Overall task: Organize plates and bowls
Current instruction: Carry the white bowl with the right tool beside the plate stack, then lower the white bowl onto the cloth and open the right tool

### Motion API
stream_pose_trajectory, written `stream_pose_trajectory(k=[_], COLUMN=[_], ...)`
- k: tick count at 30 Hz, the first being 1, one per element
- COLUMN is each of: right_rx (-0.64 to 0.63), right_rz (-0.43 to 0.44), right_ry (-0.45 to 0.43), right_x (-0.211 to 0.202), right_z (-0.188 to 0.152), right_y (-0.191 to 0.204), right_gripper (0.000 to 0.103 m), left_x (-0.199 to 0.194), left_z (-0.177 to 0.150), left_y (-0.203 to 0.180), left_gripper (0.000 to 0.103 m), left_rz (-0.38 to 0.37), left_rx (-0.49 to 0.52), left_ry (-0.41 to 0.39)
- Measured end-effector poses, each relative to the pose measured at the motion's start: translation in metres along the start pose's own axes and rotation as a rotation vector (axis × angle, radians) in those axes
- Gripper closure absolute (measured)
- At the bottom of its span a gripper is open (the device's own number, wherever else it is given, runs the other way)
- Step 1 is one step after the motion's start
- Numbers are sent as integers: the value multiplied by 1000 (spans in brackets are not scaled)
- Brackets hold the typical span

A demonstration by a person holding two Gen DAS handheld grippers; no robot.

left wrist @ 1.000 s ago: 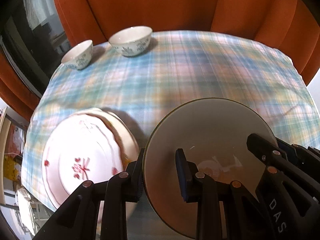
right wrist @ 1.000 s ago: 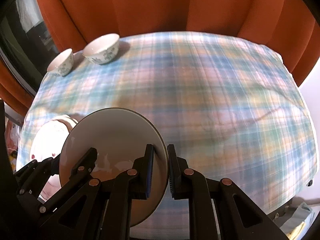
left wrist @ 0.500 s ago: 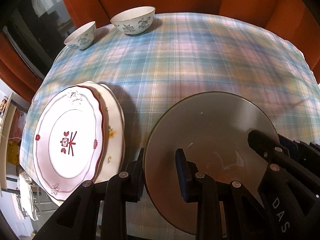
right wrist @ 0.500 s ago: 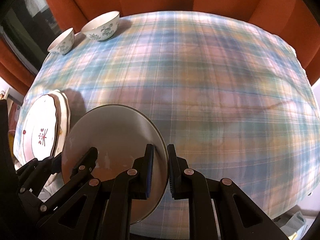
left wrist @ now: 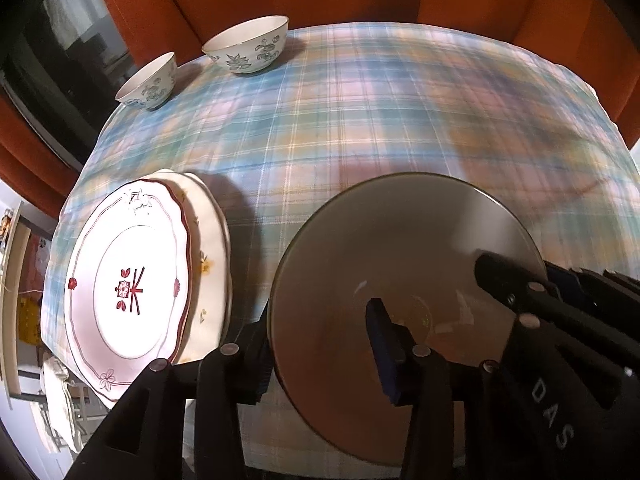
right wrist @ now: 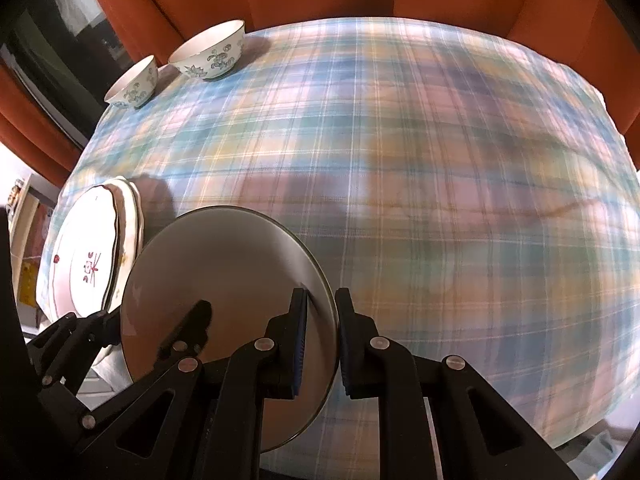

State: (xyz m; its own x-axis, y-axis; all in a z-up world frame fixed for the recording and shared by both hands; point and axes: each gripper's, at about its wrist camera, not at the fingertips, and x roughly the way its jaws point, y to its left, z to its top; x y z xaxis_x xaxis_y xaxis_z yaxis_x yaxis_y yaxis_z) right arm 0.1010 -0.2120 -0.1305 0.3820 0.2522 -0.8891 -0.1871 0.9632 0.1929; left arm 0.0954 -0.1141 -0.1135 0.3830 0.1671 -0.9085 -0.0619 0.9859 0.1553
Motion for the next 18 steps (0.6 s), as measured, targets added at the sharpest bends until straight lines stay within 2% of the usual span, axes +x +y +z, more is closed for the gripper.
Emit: stream_pose_trajectory(k=[1,2,3,4,6,9,14,18], right_rx=[2,3,4,5,0,-10,-15,2], right_rz=[8,23,41,57,46,20,-23,-95], right_ry=[2,5,9,13,0,-29,-65,-118], right_x=[1,1,1,1,-2,-10,-19,-31], right_z=[0,0,1,1,0,0,2,5], right_y=[0,0,0,1,4,8,14,20], right_gripper=[84,82,72,54,36,32,32,32], left_x=[-3,-5,-8,-11,-14,-18,-28,-36], left_z=[-1,-1,-1,-1,-1,-1,2,5], left_y=[2,3,5,5,5,5,15,31], left_gripper=[52,39,33,33,29,27,23,21], left_rz=[-9,-19,-27,-40,-55,-76,-96,-110], left_rx=[-4,-8,-11,-12,-8,-3,-5,-7], left_ry=[-2,-7,-14,-24,-35,-48,-98,-146])
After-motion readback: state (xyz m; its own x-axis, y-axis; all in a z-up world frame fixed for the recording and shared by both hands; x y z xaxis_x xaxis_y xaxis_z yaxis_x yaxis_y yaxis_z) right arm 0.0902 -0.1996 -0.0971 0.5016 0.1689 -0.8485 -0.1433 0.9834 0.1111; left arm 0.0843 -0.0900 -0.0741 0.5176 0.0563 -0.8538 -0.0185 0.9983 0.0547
